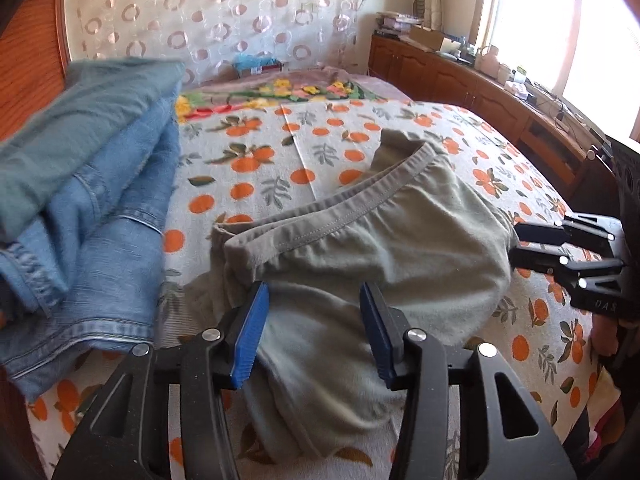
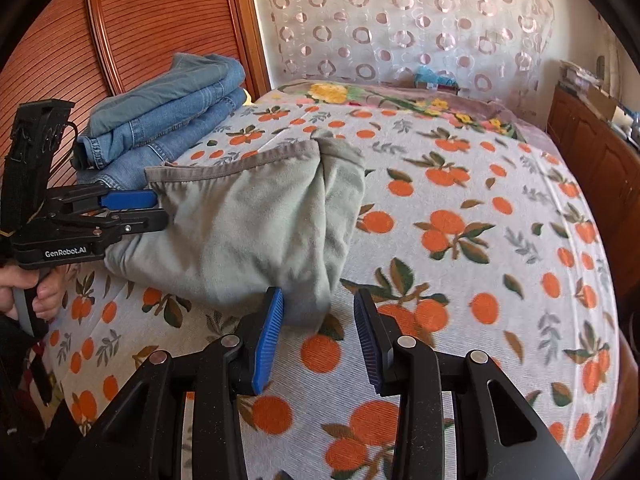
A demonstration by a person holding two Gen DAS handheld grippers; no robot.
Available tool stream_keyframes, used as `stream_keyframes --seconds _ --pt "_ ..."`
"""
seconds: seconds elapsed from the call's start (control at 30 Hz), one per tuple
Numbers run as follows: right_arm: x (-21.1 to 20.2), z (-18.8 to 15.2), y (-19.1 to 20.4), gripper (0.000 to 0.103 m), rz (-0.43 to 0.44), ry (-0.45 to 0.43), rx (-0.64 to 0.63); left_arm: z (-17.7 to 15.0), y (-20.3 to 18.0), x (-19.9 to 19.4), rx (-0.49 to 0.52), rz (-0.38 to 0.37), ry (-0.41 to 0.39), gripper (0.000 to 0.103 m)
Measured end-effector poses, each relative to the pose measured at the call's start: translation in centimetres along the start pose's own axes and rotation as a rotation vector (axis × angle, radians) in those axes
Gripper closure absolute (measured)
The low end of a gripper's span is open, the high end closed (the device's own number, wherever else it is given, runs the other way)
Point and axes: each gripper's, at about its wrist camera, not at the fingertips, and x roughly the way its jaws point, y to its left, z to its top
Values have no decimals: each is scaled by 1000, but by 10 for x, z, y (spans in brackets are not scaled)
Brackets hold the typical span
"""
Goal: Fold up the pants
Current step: 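Grasp the folded edge of the pants with the left tool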
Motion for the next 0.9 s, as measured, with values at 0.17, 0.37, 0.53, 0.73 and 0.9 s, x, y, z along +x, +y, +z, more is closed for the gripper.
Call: stream_keyframes --seconds 0.17,0.37,0.53,0.73,0.9 --pt "-8 19 -4 61 9 -33 -8 -2 5 -9 -14 14 -31 54" --pt "18 55 -4 51 23 -11 -71 9 11 -6 -22 10 -43 54" --pt "47 80 -12 48 51 22 -46 13 21 2 -43 22 -23 54" --pt "66 89 -27 46 118 36 -1 8 27 2 -39 48 -20 54" --pt "75 89 -28 43 119 53 -1 9 30 3 -48 55 -21 54"
